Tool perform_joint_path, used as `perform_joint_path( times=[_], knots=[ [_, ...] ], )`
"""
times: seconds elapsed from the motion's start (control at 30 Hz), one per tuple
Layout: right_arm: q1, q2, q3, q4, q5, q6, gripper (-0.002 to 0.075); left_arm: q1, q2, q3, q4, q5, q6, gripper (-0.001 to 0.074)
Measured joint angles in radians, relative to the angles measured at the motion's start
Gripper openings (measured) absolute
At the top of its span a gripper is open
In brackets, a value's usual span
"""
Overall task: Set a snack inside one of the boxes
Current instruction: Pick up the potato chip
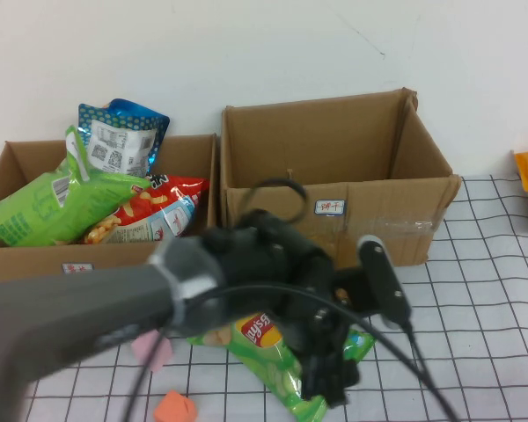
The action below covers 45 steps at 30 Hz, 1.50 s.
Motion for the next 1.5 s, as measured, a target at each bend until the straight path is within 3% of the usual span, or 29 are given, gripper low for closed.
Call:
perform_joint_path(
  times=[0.43, 0.9, 1.0, 1.07, 1.17, 1.23, 1.5],
  knots=[
    [0.0, 0.0, 0.0, 0.002, 0.002, -0.023, -0.0001, -0.022, 0.206, -0.202, 0.104, -0.018, -0.137, 0.0577],
    [0.0, 0.0, 0.0, 0.01, 0.006, -0.049, -0.0001, -0.026, 0.28, -0.215, 0.111, 0.042, -0.179, 0.0569],
    [0.0, 0.0, 0.0, 0.012, 0.007, -0.05, -0.0001, -0.026, 0.286, -0.216, 0.153, 0.068, -0.231, 0.0486],
    [0.0, 0.0, 0.0, 0.012, 0.008, -0.051, -0.0001, -0.026, 0.291, -0.216, 0.187, 0.091, -0.266, 0.0378],
    [0.0, 0.0, 0.0, 0.013, 0.01, -0.051, -0.0001, -0.026, 0.293, -0.216, 0.222, 0.124, -0.295, 0.0157],
    [0.0, 0.0, 0.0, 0.013, 0.01, -0.051, -0.0001, -0.026, 0.293, -0.218, 0.233, 0.142, -0.307, 0.0073],
    [0.0, 0.0, 0.0, 0.013, 0.01, -0.051, -0.0001, -0.026, 0.171, -0.219, 0.112, 0.182, -0.32, 0.0016]
  ],
)
